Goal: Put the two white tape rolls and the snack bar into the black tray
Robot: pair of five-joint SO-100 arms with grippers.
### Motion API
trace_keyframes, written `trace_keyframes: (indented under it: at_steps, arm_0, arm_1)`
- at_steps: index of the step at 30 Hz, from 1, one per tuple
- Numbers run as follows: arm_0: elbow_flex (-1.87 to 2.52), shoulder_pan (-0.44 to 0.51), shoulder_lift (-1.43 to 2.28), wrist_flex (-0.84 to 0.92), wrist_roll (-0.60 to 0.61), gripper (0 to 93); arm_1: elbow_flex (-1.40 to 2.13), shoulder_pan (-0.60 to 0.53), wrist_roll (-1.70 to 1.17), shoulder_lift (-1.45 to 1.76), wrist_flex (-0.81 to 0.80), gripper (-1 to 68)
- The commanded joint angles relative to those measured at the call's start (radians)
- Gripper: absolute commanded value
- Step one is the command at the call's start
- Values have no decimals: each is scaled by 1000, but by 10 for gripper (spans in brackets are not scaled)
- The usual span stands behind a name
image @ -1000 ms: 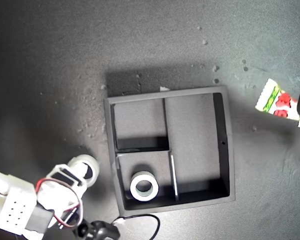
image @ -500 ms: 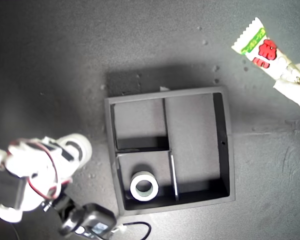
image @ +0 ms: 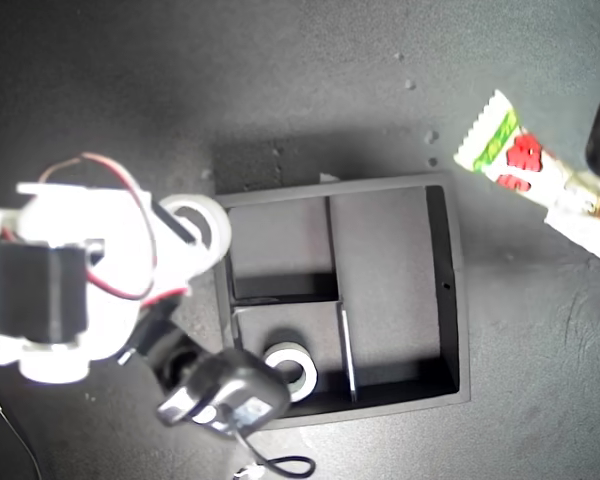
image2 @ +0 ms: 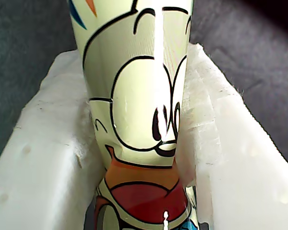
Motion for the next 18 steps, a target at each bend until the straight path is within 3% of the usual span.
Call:
trace_keyframes:
  at_steps: [1,9,14,18]
  arm_0:
    - [-126,-5,-44,20,41,1]
    - [-245,86,-124,71,80,1]
    - [-311,91,-156,97,112,0]
    - [-410,81,-224,97,132,0]
  arm_1:
    - [-28,-11,153,23,74,-5]
    - [-43,-44,374,-3,288,-4]
    - [-77,28,-307,-6,78,-6]
    - [-152,-18,-881,-25,-75,-6]
